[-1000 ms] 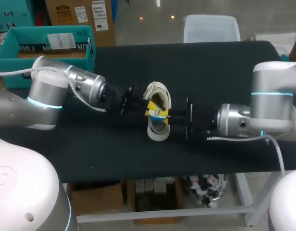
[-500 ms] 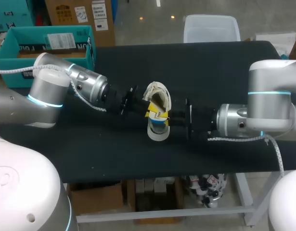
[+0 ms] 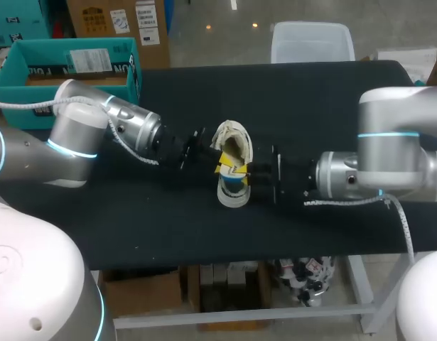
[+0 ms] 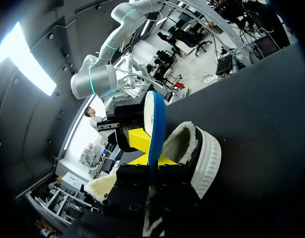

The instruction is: Open the shoe tongue, take the insole out of the shoe, put the insole back into the shoe, and pack the shoe into the shoebox

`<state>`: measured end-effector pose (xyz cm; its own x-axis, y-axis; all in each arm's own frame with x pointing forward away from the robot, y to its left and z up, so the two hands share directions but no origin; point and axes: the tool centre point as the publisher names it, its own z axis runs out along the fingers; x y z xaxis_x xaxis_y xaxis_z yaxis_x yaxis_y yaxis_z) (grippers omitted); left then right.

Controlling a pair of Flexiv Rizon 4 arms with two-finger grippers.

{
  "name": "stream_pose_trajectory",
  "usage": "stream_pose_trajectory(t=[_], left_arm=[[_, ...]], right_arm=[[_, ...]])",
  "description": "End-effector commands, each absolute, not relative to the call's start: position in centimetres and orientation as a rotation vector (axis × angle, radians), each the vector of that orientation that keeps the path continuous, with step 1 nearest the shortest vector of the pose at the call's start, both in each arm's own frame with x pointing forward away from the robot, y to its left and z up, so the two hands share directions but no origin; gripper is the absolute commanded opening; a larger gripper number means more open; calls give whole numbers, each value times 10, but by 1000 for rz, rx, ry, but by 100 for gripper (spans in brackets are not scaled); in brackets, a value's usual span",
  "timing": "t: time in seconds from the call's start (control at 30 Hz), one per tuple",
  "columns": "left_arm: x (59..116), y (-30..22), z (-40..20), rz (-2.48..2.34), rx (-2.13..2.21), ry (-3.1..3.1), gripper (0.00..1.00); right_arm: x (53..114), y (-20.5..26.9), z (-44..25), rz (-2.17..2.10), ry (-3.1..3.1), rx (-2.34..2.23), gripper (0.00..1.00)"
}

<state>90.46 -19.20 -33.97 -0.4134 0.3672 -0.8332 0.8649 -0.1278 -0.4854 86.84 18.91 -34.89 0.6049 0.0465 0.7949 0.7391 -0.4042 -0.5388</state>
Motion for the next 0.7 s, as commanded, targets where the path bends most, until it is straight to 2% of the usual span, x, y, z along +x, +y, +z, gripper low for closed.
stream_pose_trajectory(t=[0.03,0.07,0.1,0.3,0.37,0.47,0.53,0.7], left_arm=[[904,-198,-341,-1582,1372,1709,0],[904,-198,-340,-1582,1373,1709,0],[903,-198,-340,-1581,1374,1708,0],[902,-197,-340,-1577,1369,1710,0],[902,-197,-341,-1575,1367,1712,0],[901,-196,-341,-1574,1363,1715,0],[900,-196,-341,-1573,1361,1715,0],[900,-196,-339,-1568,1360,1714,0]], right_arm=[[874,195,-351,-878,-630,-1847,18],[871,194,-349,-882,-628,-1850,37],[869,193,-348,-890,-624,-1853,43],[852,188,-335,-926,-624,-1880,43],[849,187,-333,-936,-622,-1887,39],[846,187,-331,-944,-625,-1886,24],[846,189,-332,-945,-625,-1884,2],[848,192,-336,-934,-627,-1875,0]])
